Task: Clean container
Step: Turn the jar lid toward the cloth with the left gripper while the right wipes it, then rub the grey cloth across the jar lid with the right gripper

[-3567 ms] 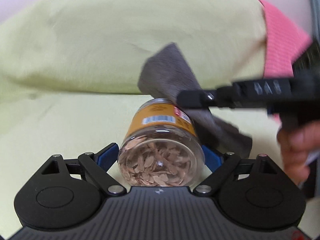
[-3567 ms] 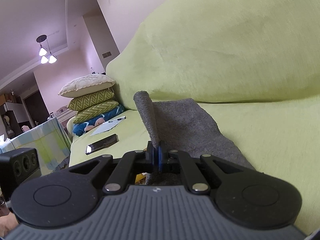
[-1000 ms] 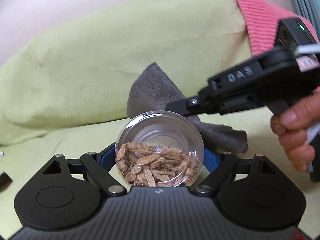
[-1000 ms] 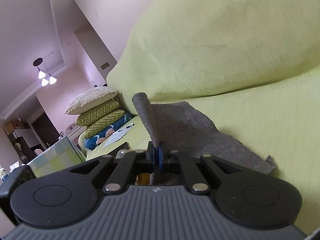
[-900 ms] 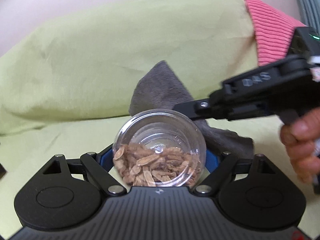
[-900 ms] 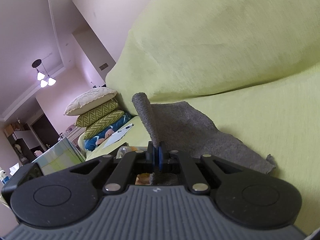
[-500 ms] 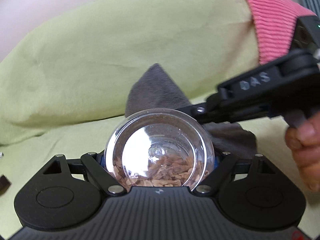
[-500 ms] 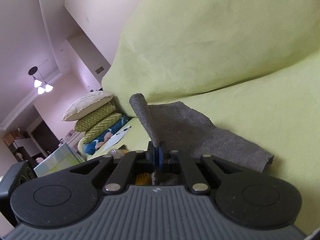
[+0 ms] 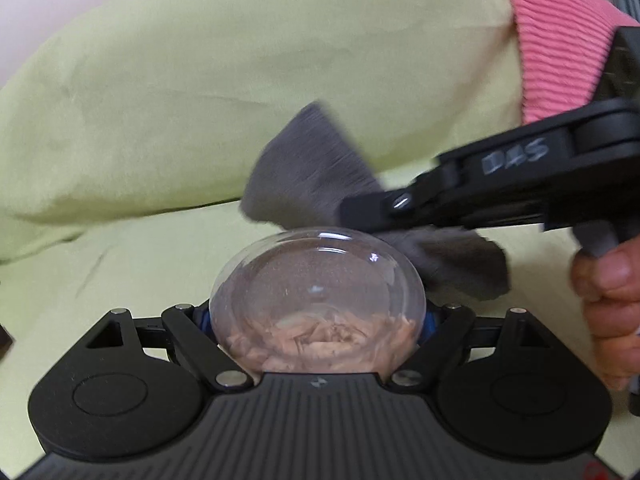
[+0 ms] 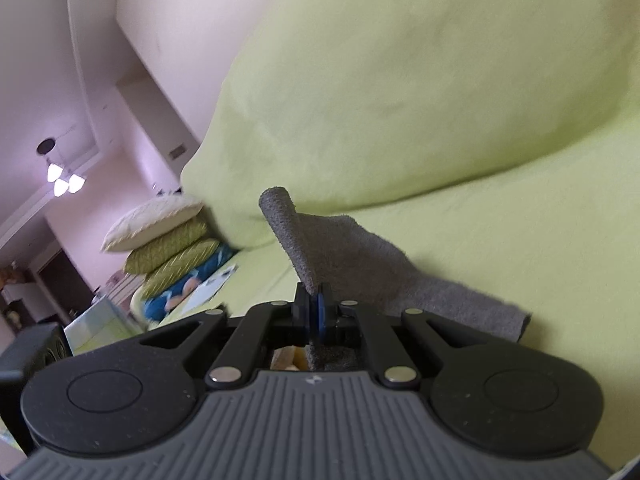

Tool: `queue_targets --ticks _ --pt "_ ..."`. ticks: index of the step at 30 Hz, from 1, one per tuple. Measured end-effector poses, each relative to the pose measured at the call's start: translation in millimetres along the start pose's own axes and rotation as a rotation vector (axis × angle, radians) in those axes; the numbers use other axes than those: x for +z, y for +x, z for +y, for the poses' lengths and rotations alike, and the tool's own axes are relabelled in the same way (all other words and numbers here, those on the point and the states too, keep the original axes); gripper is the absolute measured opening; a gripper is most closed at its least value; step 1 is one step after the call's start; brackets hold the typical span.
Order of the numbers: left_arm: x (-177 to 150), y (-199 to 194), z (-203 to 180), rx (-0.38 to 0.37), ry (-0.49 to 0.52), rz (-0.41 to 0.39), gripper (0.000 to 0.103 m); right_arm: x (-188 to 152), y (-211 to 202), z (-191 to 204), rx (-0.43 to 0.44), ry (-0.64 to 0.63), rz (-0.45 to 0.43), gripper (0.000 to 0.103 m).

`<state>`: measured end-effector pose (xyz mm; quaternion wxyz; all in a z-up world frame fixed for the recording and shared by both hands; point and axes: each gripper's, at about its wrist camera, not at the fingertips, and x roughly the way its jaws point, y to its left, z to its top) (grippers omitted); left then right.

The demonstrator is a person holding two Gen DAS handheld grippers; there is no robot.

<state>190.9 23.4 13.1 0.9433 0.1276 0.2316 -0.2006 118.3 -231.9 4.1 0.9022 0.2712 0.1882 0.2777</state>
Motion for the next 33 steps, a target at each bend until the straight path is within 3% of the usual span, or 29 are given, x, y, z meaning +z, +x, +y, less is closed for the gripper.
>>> queue_targets --ticks 9,14,22,29,33 --pt "-20 -19 -3 0.025 0.039 -0.058 0.09 6 -8 -4 0.016 0.004 -0.049 0.003" --pt "-33 -29 12 -0.017 -0.033 -0.083 0.09 5 -11 11 0.059 -0.035 -0.051 0.003" --pt "-35 -29 19 -0.057 -0.047 -0.09 0.085 -6 4 46 0.175 -0.168 0.064 0.003" --pt "-36 -29 17 -0.053 -0.02 -0.09 0.085 -4 16 59 0.119 -0.283 0.171 0.003" --pt "-37 -28 19 -0.069 -0.035 -0.09 0.085 6 13 54 0.129 -0.222 0.25 0.003"
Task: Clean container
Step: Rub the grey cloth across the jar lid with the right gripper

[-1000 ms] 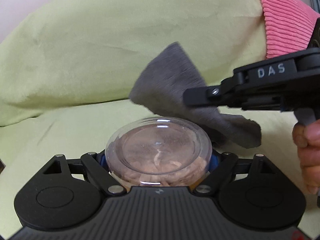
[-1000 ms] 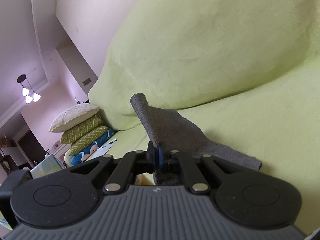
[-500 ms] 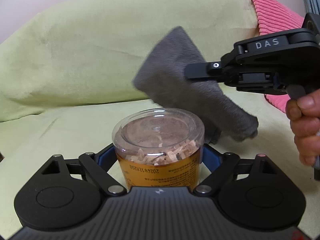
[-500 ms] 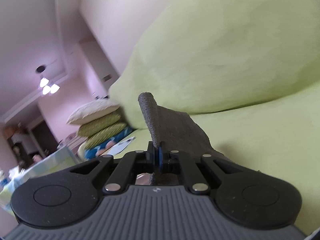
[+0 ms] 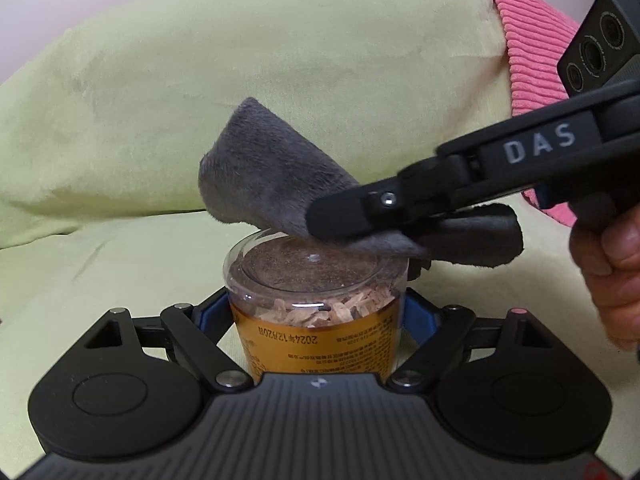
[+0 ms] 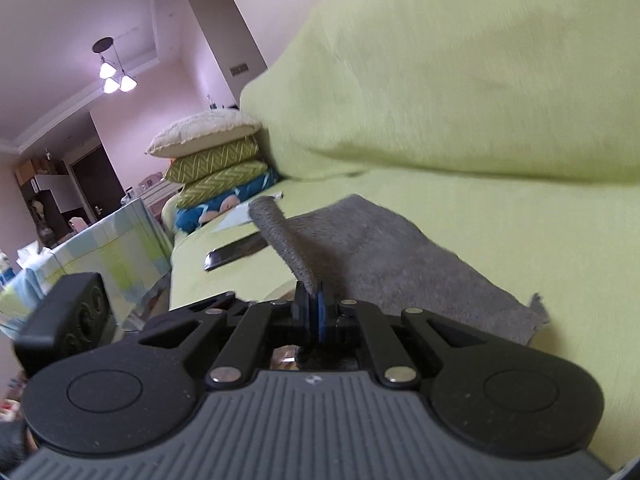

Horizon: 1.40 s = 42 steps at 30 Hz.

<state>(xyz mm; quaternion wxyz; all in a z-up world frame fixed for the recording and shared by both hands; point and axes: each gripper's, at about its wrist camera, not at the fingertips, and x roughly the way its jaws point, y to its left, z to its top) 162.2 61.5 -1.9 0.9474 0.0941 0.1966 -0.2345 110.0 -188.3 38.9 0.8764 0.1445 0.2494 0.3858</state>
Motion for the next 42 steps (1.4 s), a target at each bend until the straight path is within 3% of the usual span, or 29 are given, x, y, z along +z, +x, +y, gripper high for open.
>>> queue_targets --ticks 6,10,20,28,30,37,42 --pt "-1 -1 -1 0.003 0.008 0.002 0.085 -5 4 -10 0.14 0.163 0.067 0.003" --pt "-2 -2 -4 0.009 0.025 0.005 0.085 -9 17 -11 0.159 0.203 0.053 0.003" --pt "-2 0 0 0.012 0.015 0.003 0.084 -8 28 9 -0.075 -0.029 -0.07 0.001" --pt "-5 -1 1 0.005 0.023 0.005 0.084 -5 6 34 -0.157 -0.13 0.034 0.001" --pt "-5 -1 2 0.006 0.022 0.004 0.084 -5 0 35 -0.133 -0.106 0.055 0.004" --pt "-7 -3 3 0.011 0.026 0.005 0.085 -11 3 22 0.075 0.096 0.056 0.004" --pt "-9 -2 5 0.015 0.024 0.008 0.084 -12 15 19 0.069 0.101 0.003 0.001"
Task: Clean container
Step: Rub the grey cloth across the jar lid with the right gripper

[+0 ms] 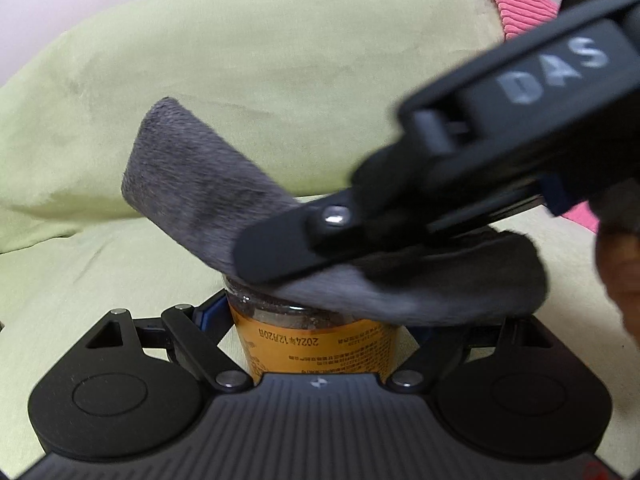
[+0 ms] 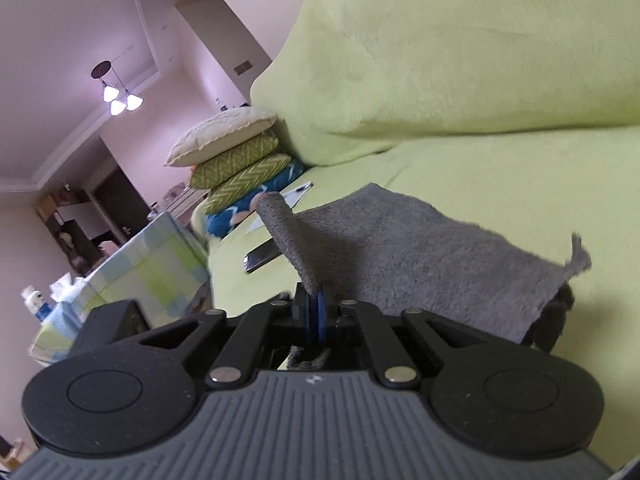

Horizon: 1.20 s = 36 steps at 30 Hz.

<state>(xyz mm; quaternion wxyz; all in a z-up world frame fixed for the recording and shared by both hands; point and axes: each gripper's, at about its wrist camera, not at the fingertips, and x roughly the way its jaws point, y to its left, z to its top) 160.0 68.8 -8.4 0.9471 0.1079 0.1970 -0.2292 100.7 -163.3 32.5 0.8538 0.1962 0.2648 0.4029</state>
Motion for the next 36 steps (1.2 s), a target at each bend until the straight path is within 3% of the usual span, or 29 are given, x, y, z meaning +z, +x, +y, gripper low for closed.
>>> queue_targets --ticks 8,14,20,28,36 --pt "-3 0 2 0.002 0.004 -0.003 0.084 7 12 -7 -0.113 -0.072 -0.086 0.001" --pt "-5 0 8 -0.01 -0.01 -0.01 0.084 6 -6 -15 -0.174 -0.085 -0.078 0.001" --pt "-8 -1 10 -0.01 -0.01 -0.01 0.084 1 -14 -8 -0.155 -0.07 -0.052 0.003" --pt "-12 -1 16 -0.011 -0.01 -0.006 0.085 -7 -3 1 -0.065 -0.042 -0.023 0.003" --pt "-15 0 20 -0.006 -0.013 -0.003 0.084 -5 13 8 -0.129 -0.137 -0.059 0.001"
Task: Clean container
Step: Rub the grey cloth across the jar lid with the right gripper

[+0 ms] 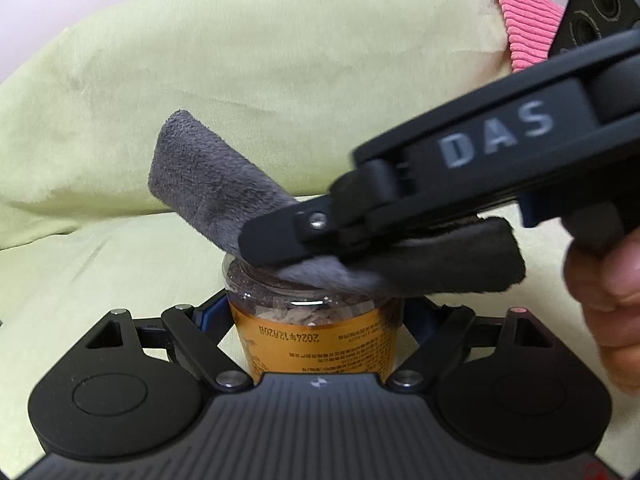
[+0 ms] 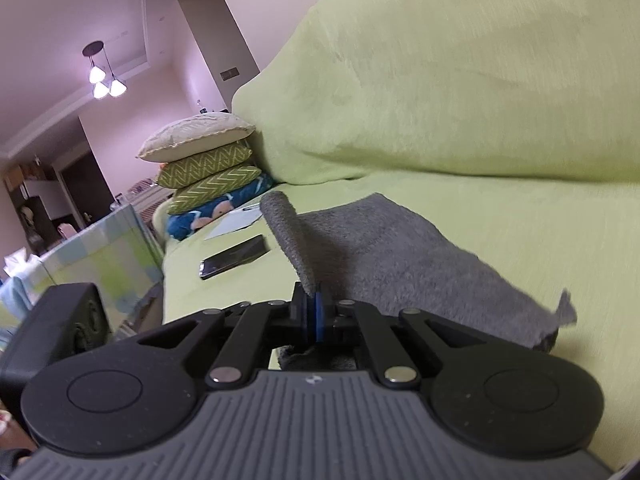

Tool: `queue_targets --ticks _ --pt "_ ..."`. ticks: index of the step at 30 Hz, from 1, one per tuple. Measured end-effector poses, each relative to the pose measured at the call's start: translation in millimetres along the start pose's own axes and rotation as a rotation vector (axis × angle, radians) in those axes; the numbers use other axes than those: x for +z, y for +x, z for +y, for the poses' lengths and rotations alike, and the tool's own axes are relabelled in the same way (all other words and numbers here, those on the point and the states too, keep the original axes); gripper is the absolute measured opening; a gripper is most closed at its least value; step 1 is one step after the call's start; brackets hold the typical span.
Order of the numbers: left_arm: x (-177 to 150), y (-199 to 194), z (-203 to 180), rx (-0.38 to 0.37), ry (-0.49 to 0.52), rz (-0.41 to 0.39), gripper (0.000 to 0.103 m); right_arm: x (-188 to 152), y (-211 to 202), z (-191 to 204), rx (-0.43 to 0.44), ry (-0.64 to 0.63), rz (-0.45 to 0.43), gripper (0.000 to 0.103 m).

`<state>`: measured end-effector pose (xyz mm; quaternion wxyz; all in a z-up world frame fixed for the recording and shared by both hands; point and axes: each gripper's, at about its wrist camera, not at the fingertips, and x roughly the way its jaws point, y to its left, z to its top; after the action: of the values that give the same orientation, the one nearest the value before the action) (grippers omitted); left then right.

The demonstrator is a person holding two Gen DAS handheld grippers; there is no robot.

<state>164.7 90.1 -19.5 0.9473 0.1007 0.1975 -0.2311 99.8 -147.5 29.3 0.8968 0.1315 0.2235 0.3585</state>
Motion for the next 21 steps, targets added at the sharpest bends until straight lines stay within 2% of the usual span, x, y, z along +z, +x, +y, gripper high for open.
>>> queue_targets --ticks 7,13,17,21 --pt "-3 1 2 0.0 0.011 -0.008 0.084 2 -4 3 -0.071 -0.076 -0.019 0.001" --pt "-6 1 5 -0.007 0.02 -0.009 0.084 3 -13 1 -0.093 -0.078 -0.002 0.001" --pt "-9 1 8 -0.011 0.015 -0.009 0.084 5 -19 -1 -0.086 -0.05 0.023 0.001" --pt "-11 0 12 -0.014 0.014 -0.009 0.084 4 -27 -6 -0.052 0.032 0.044 0.002"
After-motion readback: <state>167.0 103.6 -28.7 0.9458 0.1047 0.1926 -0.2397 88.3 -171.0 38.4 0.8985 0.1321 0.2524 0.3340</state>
